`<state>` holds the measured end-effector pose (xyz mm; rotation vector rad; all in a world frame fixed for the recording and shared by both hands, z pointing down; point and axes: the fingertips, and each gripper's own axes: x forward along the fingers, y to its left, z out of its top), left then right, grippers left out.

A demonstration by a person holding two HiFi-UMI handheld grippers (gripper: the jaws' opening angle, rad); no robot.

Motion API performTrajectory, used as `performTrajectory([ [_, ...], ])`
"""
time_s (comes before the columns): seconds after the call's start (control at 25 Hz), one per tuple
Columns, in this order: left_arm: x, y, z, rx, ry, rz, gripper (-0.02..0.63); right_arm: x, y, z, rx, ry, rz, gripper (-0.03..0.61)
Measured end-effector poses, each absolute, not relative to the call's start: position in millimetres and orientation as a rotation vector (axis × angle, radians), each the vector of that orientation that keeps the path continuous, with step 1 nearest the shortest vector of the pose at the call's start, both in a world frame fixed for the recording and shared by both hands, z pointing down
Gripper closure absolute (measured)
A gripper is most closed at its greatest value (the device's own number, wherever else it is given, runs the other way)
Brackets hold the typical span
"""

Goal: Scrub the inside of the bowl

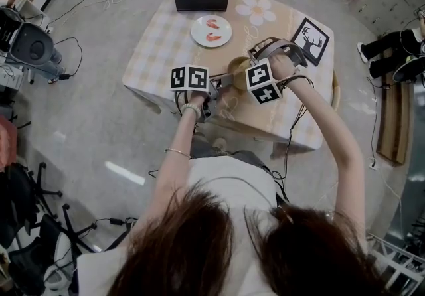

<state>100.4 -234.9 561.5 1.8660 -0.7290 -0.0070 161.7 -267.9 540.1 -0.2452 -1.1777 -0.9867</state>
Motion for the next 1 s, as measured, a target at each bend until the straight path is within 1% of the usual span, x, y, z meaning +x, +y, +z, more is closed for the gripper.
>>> performTrajectory([
  [1.0,100,-236,561,1.856,-0.745,-0.023,0.518,173,-230,541,-0.256,-1.199,-0.984,0.483],
])
